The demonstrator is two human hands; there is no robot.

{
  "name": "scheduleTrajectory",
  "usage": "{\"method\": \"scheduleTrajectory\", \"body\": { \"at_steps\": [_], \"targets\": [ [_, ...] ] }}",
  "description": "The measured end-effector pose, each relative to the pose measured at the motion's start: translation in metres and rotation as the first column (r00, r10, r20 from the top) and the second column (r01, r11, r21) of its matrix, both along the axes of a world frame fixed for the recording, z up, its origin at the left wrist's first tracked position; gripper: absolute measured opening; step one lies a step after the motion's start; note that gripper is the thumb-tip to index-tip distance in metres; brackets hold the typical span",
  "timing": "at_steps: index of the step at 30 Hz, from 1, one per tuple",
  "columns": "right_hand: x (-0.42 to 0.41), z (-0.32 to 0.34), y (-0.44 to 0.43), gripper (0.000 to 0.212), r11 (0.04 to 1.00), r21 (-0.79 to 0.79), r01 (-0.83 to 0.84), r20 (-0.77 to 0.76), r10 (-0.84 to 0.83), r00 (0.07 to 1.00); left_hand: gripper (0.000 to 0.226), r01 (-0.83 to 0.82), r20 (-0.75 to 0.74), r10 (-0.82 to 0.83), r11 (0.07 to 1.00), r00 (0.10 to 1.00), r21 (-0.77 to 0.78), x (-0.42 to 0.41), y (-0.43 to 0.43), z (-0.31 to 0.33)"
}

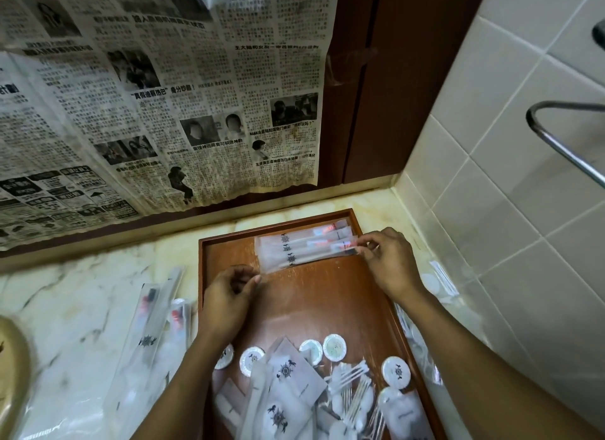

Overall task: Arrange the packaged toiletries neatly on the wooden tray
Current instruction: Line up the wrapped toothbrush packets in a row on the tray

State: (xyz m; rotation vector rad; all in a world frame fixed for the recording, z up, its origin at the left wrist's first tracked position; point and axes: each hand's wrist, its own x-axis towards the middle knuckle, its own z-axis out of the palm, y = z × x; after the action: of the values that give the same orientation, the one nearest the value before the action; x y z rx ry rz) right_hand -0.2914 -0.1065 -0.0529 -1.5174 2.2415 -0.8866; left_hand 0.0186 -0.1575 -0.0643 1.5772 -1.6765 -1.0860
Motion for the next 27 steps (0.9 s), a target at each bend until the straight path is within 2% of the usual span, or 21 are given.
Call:
{"method": "scheduleTrajectory", "body": {
  "at_steps": [3,5,7,10,13,17,19,22,27],
  "targets": [
    [0.015,0.001,0.035,0.014,0.999,0.026,-0.047,0.035,0.046,0.998,0.015,0.045,0.057,-0.047,0.999,0.997,0.022,0.009,0.026,0.004],
    [0.024,-0.001,0.060,0.014,0.996,0.055,-0.074,0.057,0.071,0.996,0.020,0.142,0.113,-0.147,0.989,0.983,0.045,0.013,0.044,0.006],
    [0.029,-0.003,0.085,0.016,0.996,0.066,-0.061,0.104,0.054,0.993,0.037,0.265,0.230,-0.271,0.962,0.934,0.058,0.017,0.063,0.006],
    [0.035,-0.005,0.123,0.019,0.996,0.085,-0.011,0.143,-0.001,0.990,0.065,0.369,0.327,-0.392,0.920,0.860,0.133,0.018,0.089,0.008],
    [0.044,-0.004,0.155,0.020,0.992,0.122,-0.023,0.154,0.004,0.988,0.073,0.377,0.487,-0.372,0.922,0.790,0.092,0.015,0.109,0.013],
    [0.065,-0.002,0.182,0.019,0.990,0.129,-0.051,0.114,0.036,0.993,0.067,0.243,0.481,-0.207,0.970,0.852,-0.013,0.020,0.128,0.013],
    [0.076,-0.001,0.189,0.021,0.993,0.102,-0.060,0.094,0.050,0.994,0.059,0.164,0.485,-0.143,0.986,0.863,-0.001,0.027,0.133,0.012],
    [0.087,0.002,0.195,0.022,0.994,0.076,-0.076,0.124,0.066,0.990,0.047,0.141,0.534,-0.169,0.986,0.829,0.093,0.036,0.136,0.013],
    [0.100,0.006,0.196,0.025,0.993,0.065,-0.103,0.156,0.092,0.983,0.037,0.155,0.469,-0.221,0.972,0.855,0.176,0.043,0.133,0.022]
  ]
}}
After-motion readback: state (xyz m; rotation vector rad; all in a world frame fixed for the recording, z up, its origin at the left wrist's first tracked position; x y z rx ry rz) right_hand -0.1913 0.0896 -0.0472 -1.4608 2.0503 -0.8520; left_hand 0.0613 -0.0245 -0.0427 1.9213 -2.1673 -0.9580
